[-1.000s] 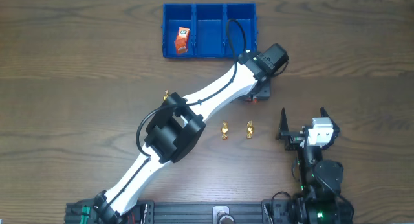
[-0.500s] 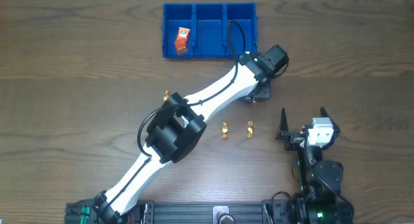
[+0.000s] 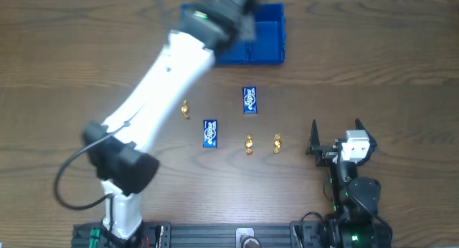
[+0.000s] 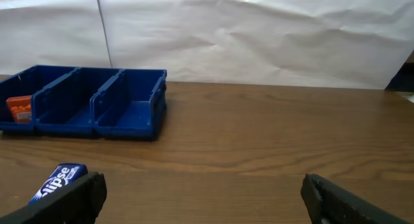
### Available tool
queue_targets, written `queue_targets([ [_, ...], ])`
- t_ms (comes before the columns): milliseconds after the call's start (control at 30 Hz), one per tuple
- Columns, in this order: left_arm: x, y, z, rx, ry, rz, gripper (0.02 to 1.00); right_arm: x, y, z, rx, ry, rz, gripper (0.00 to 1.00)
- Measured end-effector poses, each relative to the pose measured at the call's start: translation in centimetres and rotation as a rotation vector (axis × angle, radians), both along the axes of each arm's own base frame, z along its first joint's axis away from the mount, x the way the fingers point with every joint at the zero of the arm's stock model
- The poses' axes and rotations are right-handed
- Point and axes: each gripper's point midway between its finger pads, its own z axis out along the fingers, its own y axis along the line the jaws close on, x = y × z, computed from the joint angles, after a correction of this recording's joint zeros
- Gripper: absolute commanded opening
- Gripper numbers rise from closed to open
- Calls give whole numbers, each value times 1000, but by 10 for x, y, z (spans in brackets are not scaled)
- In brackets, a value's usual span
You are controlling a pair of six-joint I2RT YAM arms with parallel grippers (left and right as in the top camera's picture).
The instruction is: Sort Candies Into Trays
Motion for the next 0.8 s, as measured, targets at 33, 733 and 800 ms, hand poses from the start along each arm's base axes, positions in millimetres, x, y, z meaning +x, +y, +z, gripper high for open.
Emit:
queue_targets([
  [33,9,19,6,6,-13,20,314,0,0,0,0,0,0,998],
  [733,56,76,-119,94,224,-31,592,0,0,0,0,0,0,998],
  [800,57,77,-119,88,227,-36,601,0,0,0,0,0,0,998],
])
